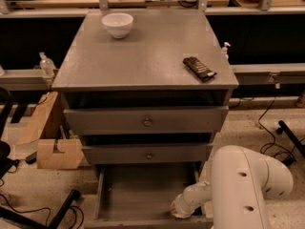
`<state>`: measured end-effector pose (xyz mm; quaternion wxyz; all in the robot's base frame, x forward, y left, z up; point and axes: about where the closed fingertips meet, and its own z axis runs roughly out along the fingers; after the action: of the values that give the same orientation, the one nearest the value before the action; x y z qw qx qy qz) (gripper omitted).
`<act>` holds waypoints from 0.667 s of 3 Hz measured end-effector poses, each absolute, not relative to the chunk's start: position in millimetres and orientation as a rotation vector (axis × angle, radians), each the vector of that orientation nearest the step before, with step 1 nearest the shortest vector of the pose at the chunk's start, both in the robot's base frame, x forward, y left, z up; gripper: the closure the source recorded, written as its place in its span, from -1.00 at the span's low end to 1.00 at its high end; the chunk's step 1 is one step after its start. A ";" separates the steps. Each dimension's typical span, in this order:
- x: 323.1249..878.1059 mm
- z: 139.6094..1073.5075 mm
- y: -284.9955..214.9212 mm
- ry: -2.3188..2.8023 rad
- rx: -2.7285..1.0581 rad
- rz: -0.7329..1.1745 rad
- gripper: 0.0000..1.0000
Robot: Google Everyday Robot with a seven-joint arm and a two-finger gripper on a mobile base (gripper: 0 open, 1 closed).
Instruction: Open bottom drawer
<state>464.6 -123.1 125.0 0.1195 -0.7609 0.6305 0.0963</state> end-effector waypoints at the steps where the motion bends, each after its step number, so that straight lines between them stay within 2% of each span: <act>1: 469.8 125.8 -122.0 1.843 -2.224 0.282 1.00; 2: 468.1 126.0 -122.4 1.848 -2.227 0.291 1.00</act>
Offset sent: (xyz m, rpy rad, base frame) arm -0.2067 -0.0452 0.0226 -0.0573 0.3533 0.0009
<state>468.1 -122.4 126.0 0.1160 -0.7605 0.6311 0.0994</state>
